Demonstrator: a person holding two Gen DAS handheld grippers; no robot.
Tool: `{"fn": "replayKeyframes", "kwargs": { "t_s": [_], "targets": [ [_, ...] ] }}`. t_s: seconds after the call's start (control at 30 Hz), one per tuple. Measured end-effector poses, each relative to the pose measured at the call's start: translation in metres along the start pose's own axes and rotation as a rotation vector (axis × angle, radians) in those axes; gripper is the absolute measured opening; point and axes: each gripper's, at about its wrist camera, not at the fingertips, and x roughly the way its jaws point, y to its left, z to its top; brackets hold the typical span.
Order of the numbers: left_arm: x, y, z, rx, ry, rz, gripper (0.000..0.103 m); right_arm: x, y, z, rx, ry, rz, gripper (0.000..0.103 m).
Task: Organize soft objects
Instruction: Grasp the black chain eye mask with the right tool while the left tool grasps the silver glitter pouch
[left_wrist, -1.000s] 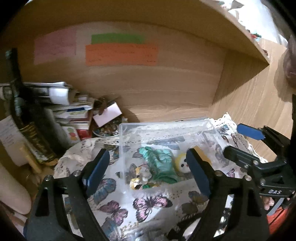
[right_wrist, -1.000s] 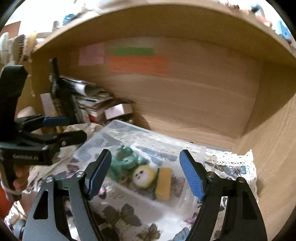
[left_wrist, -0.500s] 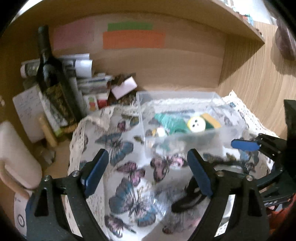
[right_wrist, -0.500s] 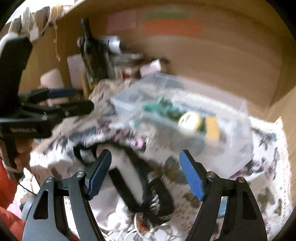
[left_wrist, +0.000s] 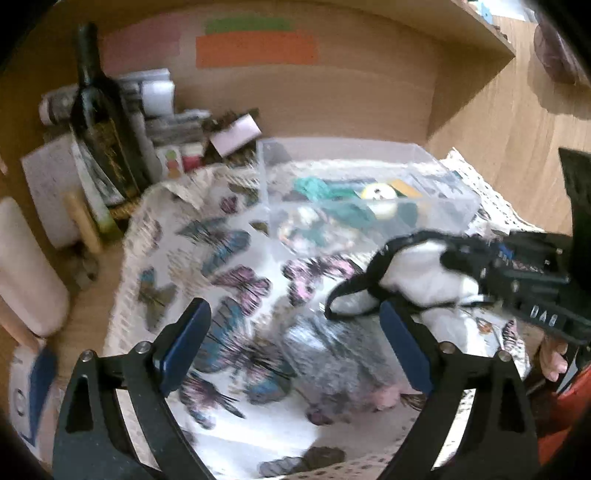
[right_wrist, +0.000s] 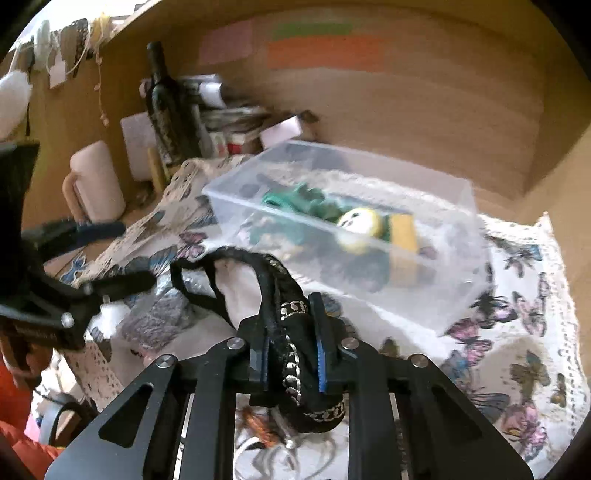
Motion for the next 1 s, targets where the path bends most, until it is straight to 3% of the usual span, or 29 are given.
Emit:
{"fn": "replayKeyframes", "kwargs": {
  "t_s": [0.2, 0.33, 0.43, 0.5, 0.57, 0.73, 1.0],
  "targets": [
    [0.022, -0.011, -0.012, -0.003, 0.093, -0.043, 0.094, -0.022, -0.018, 0.001, 0.039, -0.065, -0.067, 0.015],
    [0.037, -0.007, -0.018, -0.064, 0.140, -0.058, 0.093, -0.036, -0.029, 0.002, 0.067, -0.103, -0.104, 0.015],
    [0.043, -0.001, -0.021, -0.113, 0.165, -0.120, 0.076, -0.045, -0.034, 0.001, 0.070, -0.121, -0.116, 0.015],
    [0.041, 0.002, -0.020, -0.129, 0.154, -0.127, 0.063, -0.048, -0.034, 0.000, 0.067, -0.130, -0.124, 0.015],
    [0.040, 0.003, -0.020, -0.139, 0.162, -0.151, 0.040, -0.049, -0.034, 0.000, 0.077, -0.145, -0.128, 0.015],
    [0.028, 0.005, -0.015, -0.123, 0.122, -0.108, 0.032, -0.056, -0.036, 0.002, 0.087, -0.174, -0.124, 0.015],
    [-0.006, 0.008, 0.018, -0.079, -0.003, -0.093, 0.032, -0.072, -0.044, 0.013, 0.118, -0.236, -0.147, 0.015]
  ]
}}
